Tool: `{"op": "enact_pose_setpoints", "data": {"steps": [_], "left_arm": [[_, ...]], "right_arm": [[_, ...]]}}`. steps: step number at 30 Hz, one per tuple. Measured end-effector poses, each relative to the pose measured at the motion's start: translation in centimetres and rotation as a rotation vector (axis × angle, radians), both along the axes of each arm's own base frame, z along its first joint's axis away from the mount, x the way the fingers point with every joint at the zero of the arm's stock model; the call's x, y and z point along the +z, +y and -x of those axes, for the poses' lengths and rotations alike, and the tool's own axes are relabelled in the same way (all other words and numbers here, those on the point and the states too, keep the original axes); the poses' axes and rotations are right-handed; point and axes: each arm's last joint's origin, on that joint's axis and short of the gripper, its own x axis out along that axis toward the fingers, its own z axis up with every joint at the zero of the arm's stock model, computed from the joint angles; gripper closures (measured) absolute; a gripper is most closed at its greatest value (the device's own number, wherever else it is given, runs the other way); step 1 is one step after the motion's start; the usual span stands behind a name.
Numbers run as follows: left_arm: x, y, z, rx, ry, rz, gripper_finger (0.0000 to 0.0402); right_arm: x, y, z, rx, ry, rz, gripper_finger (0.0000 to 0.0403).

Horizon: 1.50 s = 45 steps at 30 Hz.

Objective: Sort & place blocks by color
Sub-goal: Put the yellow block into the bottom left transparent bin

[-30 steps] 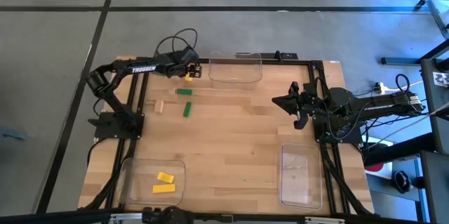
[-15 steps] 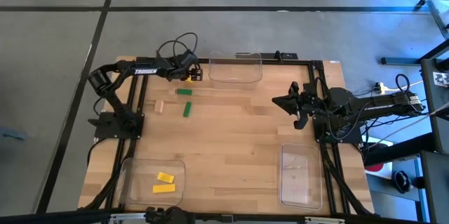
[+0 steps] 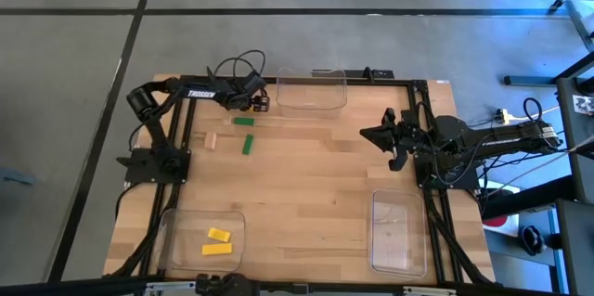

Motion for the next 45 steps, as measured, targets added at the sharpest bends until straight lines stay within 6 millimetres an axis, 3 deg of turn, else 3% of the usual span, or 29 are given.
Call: {"op": "enact_pose_setpoints", "data": {"steps": [9, 13, 17, 22, 27, 31, 37, 40, 45], "left_arm": [[0.1, 0.0, -0.1, -0.003, -0.009, -0.006, 0.0283], [1.0, -0.7, -0.4, -0.066, -0.029, -0.001, 0.0283], [4.0, -2.2, -0.8, -0.189, -0.087, -0.070, 0.0283], [9.4, -6.2, -1.3, -0.313, -0.213, -0.218, 0.0283], [14.2, -12.2, -1.2, -0.450, -0.368, -0.359, 0.0283], [17.0, -16.9, -0.7, -0.594, -0.479, -0.461, 0.0283], [18.8, -20.9, 1.4, -0.680, -0.564, -0.524, 0.0283], [18.6, -21.8, 2.5, -0.716, -0.606, -0.531, 0.0283], [17.8, -22.4, 3.8, -0.758, -0.839, -0.575, 0.0283]], "right_arm": [[0.0, 0.0, 0.0, 0.003, -0.002, -0.022, 0.0393], [0.0, 0.0, 0.0, 0.003, -0.002, -0.021, 0.0393], [0.0, 0.0, 0.0, 0.003, -0.001, -0.020, 0.0393], [0.0, 0.0, 0.0, -0.003, 0.003, 0.023, 0.0393], [0.0, 0.0, 0.0, -0.004, 0.005, 0.034, 0.0393], [0.0, 0.0, 0.0, -0.004, 0.007, 0.035, 0.0393], [-0.1, 0.0, 0.0, 0.003, 0.010, 0.036, 0.0393], [-0.1, 0.0, 0.0, 0.004, 0.013, 0.036, 0.0393], [-0.1, 0.0, 0.0, 0.004, 0.017, 0.034, 0.0393]]}}
